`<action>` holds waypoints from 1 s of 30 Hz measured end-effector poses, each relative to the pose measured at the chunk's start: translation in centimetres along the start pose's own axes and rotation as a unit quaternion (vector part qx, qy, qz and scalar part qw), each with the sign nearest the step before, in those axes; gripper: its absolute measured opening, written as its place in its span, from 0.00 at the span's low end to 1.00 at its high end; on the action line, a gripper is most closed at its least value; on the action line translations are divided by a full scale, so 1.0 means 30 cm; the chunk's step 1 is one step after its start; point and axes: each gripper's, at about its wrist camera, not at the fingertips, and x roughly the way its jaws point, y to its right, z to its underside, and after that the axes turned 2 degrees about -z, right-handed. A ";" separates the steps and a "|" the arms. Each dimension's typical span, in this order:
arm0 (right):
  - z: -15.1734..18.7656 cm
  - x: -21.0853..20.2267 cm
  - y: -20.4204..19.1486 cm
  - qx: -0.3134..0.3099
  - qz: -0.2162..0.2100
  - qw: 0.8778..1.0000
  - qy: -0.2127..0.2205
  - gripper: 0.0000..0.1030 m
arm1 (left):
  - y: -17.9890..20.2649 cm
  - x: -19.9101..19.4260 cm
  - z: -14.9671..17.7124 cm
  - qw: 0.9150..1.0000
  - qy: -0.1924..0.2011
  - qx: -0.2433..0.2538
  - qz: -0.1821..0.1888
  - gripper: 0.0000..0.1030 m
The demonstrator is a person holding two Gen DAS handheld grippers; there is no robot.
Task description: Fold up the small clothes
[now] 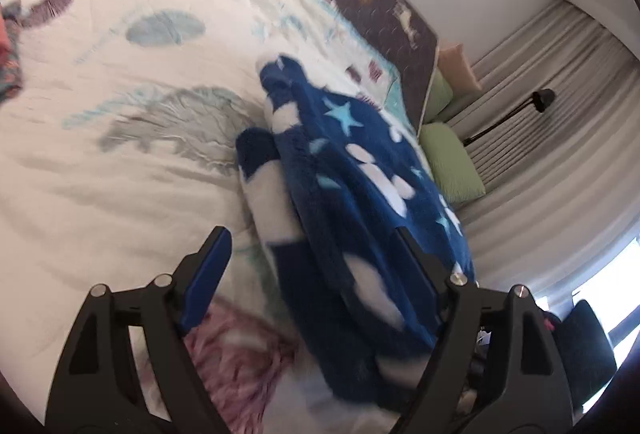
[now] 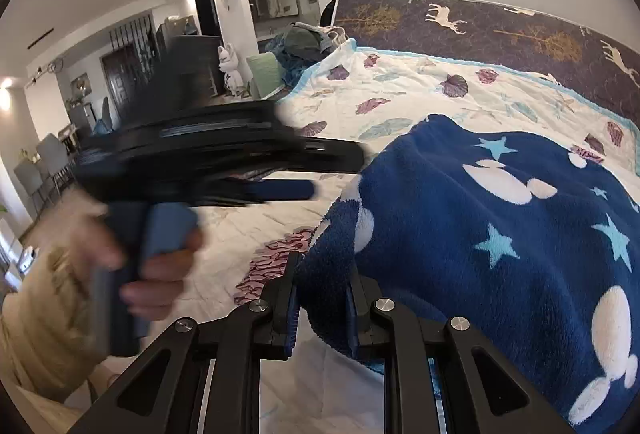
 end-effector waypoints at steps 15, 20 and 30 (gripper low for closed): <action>-0.018 -0.109 0.093 0.050 -0.038 0.996 0.059 0.16 | 0.174 0.076 -0.154 0.999 -0.012 -0.018 0.036 0.29; -0.011 -0.235 0.137 0.066 -0.033 0.992 0.106 0.17 | 0.423 0.092 -0.175 0.998 -0.009 0.064 0.016 0.29; 0.072 -0.591 0.329 0.134 0.006 0.966 0.221 0.16 | 0.947 0.274 -0.056 0.976 -0.035 0.213 0.032 0.28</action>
